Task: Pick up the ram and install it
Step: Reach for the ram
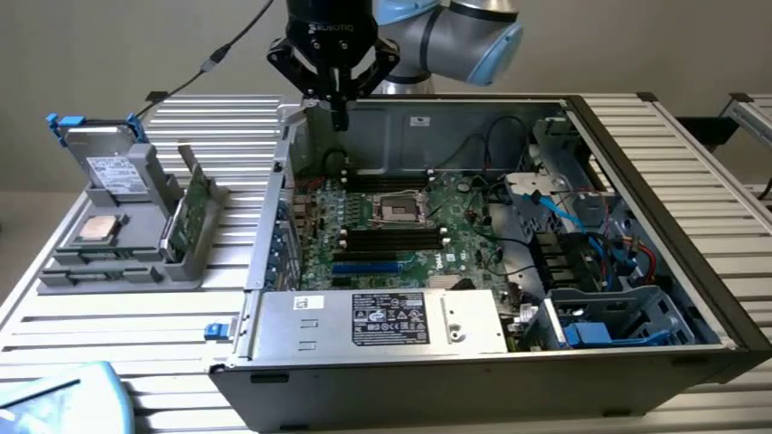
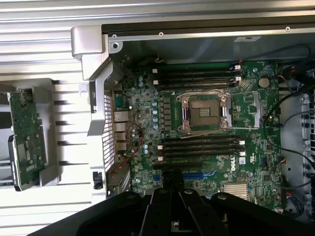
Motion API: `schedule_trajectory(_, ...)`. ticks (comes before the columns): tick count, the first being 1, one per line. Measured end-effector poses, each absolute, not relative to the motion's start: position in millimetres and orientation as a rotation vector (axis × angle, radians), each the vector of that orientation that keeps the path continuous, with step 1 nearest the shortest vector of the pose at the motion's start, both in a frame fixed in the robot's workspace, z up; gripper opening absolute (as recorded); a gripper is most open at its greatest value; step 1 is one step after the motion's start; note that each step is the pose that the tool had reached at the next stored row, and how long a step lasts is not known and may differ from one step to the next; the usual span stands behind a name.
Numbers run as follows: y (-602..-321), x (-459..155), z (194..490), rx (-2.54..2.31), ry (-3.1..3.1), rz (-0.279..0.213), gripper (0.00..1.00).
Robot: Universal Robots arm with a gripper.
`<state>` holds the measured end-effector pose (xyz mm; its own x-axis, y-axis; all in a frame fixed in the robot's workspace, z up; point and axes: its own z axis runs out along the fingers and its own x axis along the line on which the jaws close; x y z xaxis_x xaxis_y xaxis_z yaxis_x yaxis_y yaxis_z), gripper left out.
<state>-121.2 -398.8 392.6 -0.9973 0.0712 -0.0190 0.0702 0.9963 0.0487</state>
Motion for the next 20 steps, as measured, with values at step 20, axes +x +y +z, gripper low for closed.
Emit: schedule_trajectory(20,-398.7,-205.1,392.6,0.110,3.118,0.075,0.11)
